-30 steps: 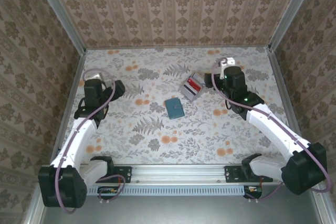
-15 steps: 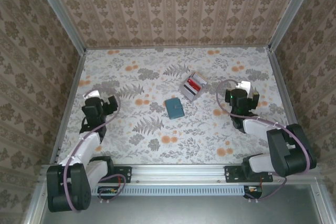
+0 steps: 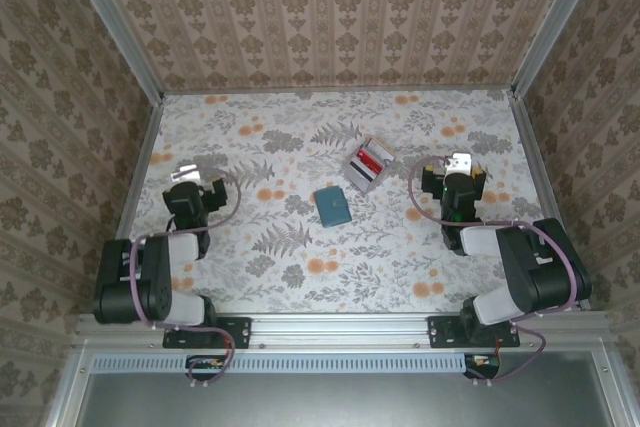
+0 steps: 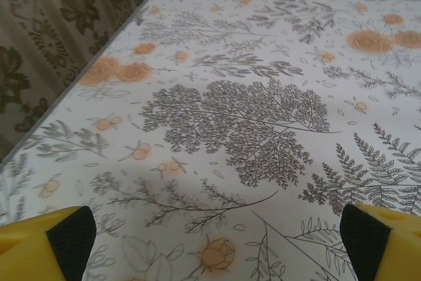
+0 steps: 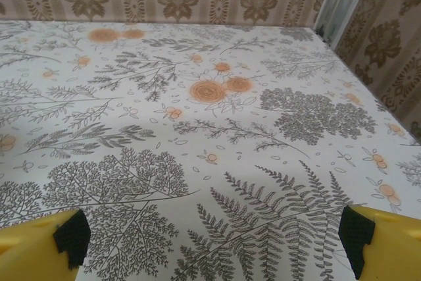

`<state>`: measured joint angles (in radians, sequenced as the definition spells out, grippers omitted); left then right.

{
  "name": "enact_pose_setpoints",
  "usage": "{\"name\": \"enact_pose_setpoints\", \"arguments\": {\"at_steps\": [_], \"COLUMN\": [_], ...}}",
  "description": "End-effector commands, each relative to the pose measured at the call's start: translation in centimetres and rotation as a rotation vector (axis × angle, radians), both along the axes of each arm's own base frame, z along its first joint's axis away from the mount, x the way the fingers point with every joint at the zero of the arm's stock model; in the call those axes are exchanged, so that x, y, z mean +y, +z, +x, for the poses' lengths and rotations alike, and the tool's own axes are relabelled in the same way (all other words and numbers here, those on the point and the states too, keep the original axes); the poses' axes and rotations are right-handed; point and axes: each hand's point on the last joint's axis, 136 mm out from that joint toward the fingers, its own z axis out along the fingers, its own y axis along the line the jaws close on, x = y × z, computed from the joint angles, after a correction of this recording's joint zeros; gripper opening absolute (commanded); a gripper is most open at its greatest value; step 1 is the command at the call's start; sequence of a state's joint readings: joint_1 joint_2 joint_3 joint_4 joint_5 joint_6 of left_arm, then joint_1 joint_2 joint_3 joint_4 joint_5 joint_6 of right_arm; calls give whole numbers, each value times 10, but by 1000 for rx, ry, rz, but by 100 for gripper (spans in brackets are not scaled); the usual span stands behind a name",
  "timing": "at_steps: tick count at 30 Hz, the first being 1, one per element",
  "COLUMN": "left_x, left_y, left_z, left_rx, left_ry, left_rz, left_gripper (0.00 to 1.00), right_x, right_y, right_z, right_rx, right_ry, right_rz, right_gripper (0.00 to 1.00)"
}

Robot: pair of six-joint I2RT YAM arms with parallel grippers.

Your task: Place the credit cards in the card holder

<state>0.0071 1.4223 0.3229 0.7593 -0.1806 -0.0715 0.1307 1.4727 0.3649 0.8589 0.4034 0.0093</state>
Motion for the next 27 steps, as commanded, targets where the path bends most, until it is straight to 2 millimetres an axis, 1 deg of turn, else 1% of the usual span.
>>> {"name": "enact_pose_setpoints", "arguments": {"at_steps": [1, 2, 3, 5, 12, 27], "left_x": [-19, -20, -21, -21, -27, -31], "left_y": [20, 15, 15, 13, 12, 12], "left_z": [24, 26, 29, 28, 30, 31], "left_rx": [-86, -83, -96, -72, -58, -57], "left_ry": [-117, -121, -126, -125, -135, -154], "left_rz": [35, 38, 52, 39, 81, 78], "left_gripper": [100, 100, 100, 100, 100, 100], "right_x": [9, 10, 12, 11, 7, 7], "right_y": [7, 0, -4, -7, -7, -7], "right_z": [4, 4, 8, 10, 13, 13], "right_rx": [-49, -44, -49, -10, -5, -3], "right_ry": [89, 107, 122, 117, 109, 111], "right_rz": [42, 53, 51, 62, 77, 81], "right_gripper": [100, 100, 100, 100, 100, 100]}}
